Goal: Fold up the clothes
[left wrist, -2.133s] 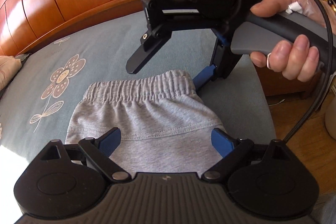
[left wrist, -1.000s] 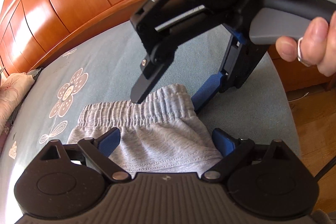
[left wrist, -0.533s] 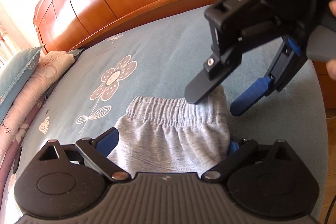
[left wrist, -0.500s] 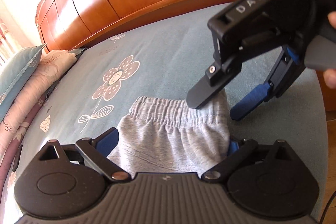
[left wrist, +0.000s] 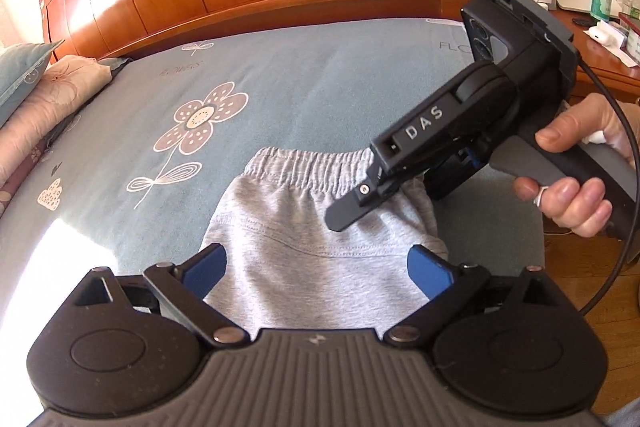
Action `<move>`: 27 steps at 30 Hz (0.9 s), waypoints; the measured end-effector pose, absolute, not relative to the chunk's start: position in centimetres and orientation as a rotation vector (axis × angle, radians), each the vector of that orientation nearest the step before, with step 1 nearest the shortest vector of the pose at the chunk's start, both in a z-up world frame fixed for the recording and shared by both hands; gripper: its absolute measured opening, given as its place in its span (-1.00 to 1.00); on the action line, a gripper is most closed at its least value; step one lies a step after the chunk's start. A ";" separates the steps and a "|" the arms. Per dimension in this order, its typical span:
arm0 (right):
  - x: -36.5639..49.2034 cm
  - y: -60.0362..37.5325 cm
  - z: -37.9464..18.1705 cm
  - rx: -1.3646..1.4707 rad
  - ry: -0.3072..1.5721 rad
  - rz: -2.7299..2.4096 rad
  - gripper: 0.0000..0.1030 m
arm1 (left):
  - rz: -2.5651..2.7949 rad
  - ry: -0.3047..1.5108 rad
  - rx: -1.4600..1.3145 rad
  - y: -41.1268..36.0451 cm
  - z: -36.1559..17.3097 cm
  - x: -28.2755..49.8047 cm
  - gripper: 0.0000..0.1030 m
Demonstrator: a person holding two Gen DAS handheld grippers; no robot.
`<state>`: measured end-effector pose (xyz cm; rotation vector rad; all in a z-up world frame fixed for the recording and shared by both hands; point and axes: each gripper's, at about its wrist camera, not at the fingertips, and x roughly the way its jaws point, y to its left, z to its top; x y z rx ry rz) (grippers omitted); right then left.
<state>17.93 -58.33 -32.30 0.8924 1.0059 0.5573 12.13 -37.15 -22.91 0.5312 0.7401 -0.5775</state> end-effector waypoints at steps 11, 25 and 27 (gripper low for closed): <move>16.4 -60.8 -30.0 0.830 1.062 0.411 -0.41 | -0.578 0.787 0.304 -35.7 -22.6 16.7 0.89; 16.3 -61.4 -29.6 0.795 1.134 0.274 0.40 | -0.515 0.899 0.107 -35.9 -26.1 23.5 0.88; 16.5 -61.2 -28.4 0.719 1.163 0.249 0.55 | -0.521 0.898 0.130 -36.0 -25.0 23.6 0.88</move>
